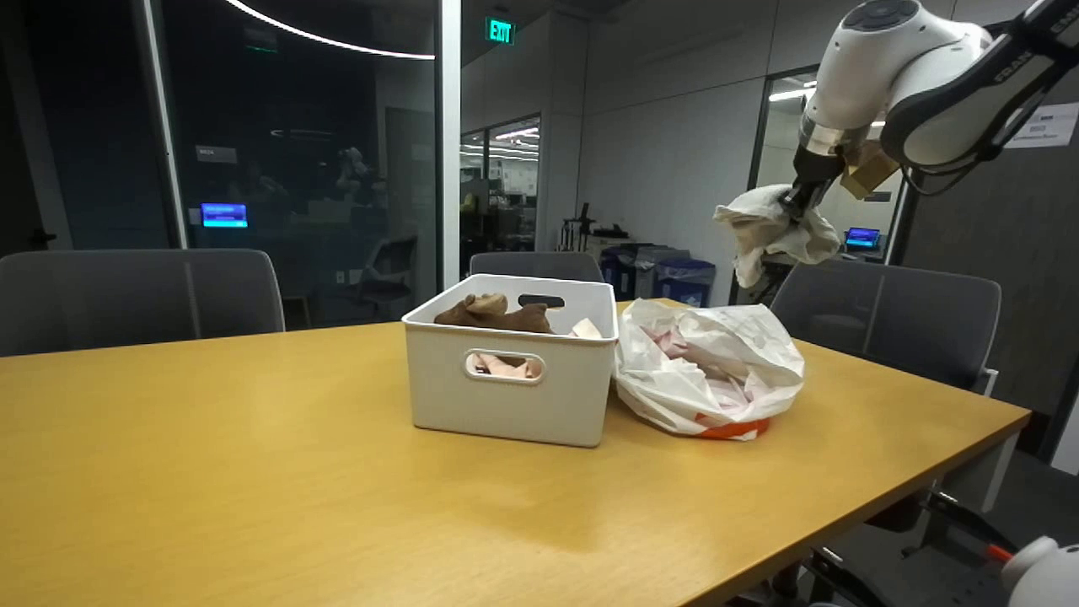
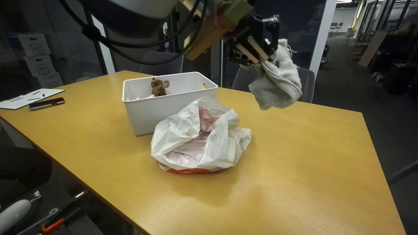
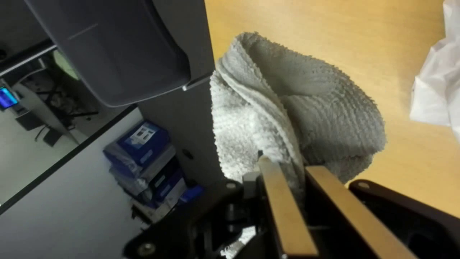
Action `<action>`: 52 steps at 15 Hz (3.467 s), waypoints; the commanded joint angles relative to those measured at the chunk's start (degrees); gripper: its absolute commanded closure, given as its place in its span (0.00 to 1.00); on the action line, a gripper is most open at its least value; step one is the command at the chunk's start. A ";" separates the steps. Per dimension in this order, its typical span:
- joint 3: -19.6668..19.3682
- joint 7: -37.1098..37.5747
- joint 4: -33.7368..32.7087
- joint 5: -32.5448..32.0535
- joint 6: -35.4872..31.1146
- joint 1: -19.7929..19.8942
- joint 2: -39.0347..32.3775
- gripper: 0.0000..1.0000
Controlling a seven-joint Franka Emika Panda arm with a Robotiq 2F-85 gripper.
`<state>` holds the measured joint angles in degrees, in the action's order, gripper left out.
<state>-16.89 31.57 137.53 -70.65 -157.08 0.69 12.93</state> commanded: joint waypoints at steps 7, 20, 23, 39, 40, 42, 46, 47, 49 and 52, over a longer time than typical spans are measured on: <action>10.41 13.50 15.69 5.83 10.77 0.75 11.16 0.97; 15.25 14.28 19.61 9.14 4.90 -0.55 15.52 0.97; 14.53 13.17 21.00 7.10 -0.69 -0.97 17.06 0.97; 3.47 -1.52 19.47 19.24 -4.32 -5.18 2.05 0.97; 3.11 -3.64 19.49 22.31 -3.84 -6.24 0.93 0.97; 2.38 -8.25 19.22 29.09 -3.53 -8.68 -1.54 0.97; 7.72 -19.84 16.80 43.56 -4.44 -4.98 -7.36 0.97; 8.67 -23.08 15.75 46.76 -5.36 -4.41 -9.00 0.97; 10.29 -29.29 14.48 52.20 -6.44 -4.10 -10.56 0.97; 12.56 -38.01 13.15 59.82 -8.92 -4.54 -12.09 0.97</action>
<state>-6.89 1.64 152.72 -17.38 -162.85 -4.41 2.86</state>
